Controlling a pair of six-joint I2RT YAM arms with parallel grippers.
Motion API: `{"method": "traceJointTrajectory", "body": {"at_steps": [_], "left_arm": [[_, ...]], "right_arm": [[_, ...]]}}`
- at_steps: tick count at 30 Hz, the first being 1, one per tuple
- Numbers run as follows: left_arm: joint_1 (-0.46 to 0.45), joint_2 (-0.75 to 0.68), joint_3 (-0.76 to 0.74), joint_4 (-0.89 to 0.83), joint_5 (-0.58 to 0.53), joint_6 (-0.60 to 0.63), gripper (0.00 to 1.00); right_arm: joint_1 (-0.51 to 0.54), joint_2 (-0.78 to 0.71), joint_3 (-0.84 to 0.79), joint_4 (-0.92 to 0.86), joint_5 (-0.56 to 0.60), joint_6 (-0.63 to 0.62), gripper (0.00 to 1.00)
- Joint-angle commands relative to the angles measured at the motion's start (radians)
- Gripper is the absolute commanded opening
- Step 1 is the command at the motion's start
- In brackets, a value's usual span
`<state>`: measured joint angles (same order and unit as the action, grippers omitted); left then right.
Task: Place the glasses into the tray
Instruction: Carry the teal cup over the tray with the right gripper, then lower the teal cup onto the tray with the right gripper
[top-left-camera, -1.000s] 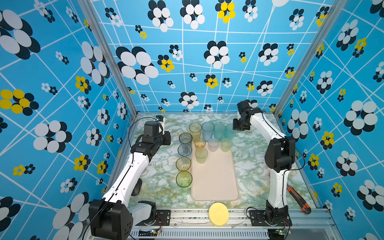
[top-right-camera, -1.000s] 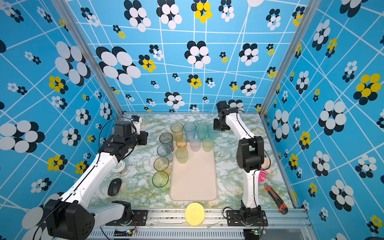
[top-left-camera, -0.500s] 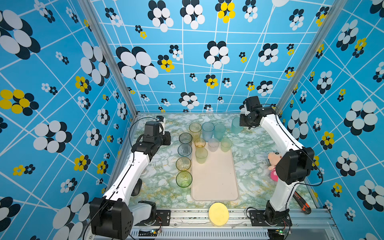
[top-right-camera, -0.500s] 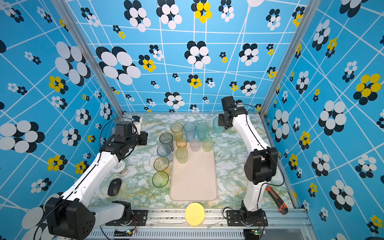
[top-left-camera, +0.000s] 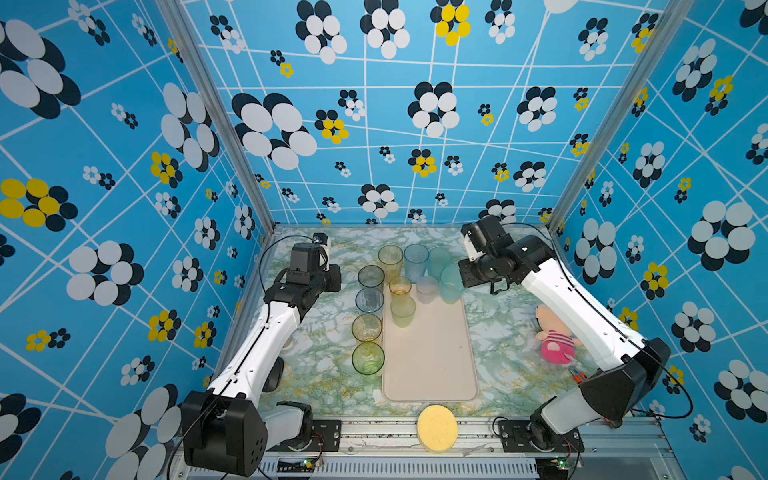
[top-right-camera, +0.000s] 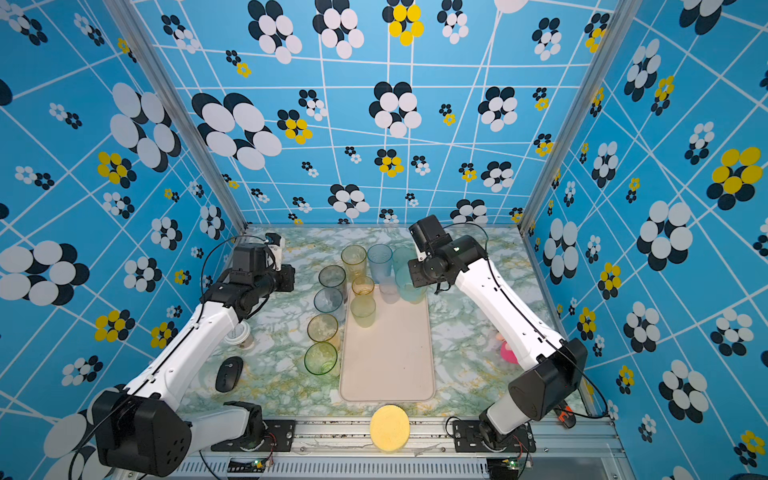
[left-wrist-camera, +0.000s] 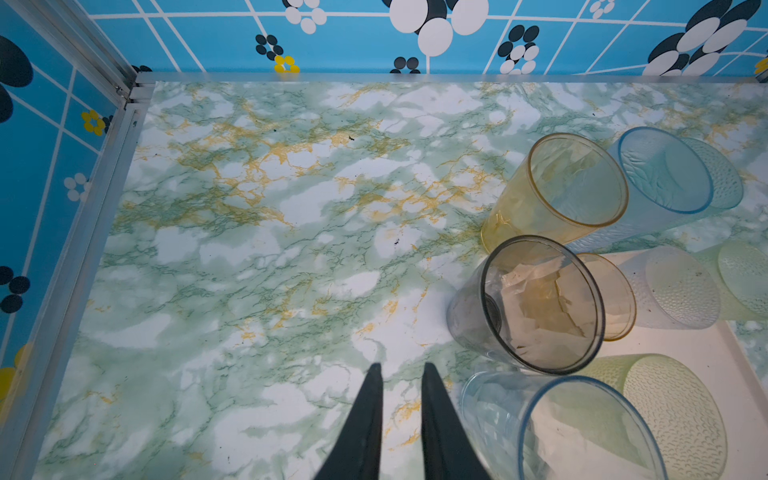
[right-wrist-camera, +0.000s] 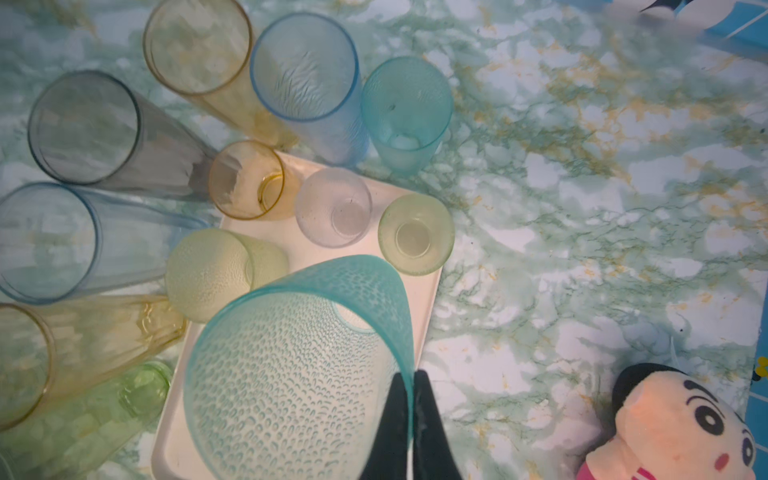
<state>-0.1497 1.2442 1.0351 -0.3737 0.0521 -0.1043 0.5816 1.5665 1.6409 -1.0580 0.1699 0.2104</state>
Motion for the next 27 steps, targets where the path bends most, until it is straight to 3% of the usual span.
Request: {"method": "traceJointTrajectory", "body": {"at_steps": [1, 14, 27], "left_arm": [[-0.001, 0.012, 0.02, -0.021, -0.009, 0.017, 0.2], [-0.004, 0.014, 0.014, -0.023, -0.011, 0.018, 0.2], [-0.004, 0.018, 0.011, -0.017, -0.006, 0.018, 0.2]], "right_arm": [[0.049, 0.023, -0.032, -0.013, -0.017, 0.042, 0.01], [0.084, 0.143, -0.176, 0.181, -0.125, 0.123, 0.01], [0.082, 0.19, -0.143, 0.196, -0.08, 0.121, 0.01]]}}
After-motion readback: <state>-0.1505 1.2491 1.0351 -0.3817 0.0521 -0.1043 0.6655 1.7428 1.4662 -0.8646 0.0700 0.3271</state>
